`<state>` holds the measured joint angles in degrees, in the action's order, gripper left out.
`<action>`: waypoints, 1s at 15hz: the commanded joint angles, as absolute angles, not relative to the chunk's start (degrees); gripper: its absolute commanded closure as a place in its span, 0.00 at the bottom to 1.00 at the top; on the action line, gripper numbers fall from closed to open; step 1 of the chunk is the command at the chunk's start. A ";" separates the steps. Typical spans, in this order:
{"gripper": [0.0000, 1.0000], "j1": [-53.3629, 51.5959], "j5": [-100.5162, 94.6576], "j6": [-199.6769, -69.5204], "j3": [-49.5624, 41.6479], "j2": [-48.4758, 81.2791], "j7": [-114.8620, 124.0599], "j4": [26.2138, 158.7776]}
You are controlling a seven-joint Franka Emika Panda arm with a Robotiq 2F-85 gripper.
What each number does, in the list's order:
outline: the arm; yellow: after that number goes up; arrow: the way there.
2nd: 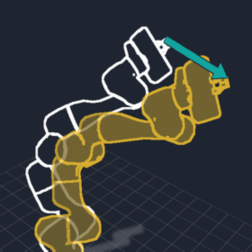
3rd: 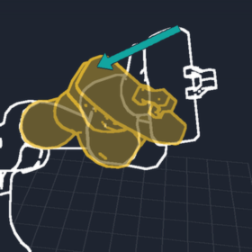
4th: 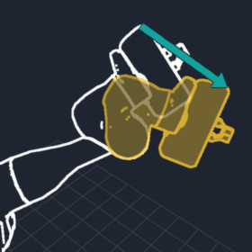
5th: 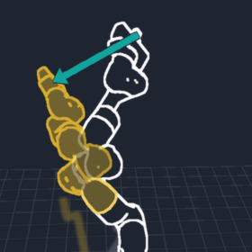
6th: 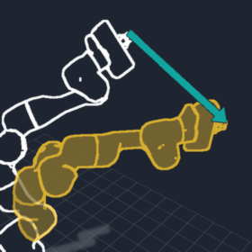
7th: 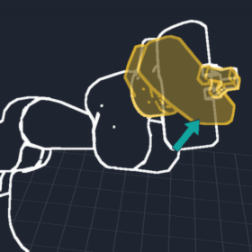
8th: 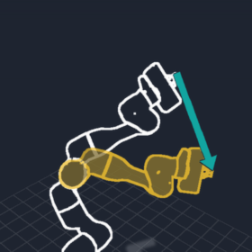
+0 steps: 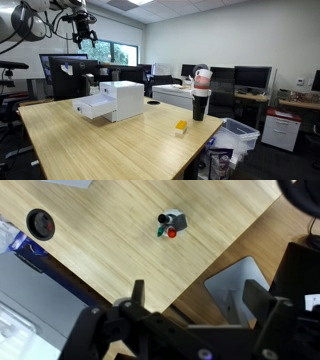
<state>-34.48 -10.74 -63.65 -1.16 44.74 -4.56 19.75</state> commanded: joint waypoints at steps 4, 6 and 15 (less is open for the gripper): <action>0.00 -34.04 -11.44 -64.96 -0.98 43.91 -5.07 20.61; 0.00 -34.40 -11.95 -65.03 -1.39 44.02 -4.46 20.64; 0.00 -32.10 -7.31 -63.84 1.17 44.31 1.83 21.17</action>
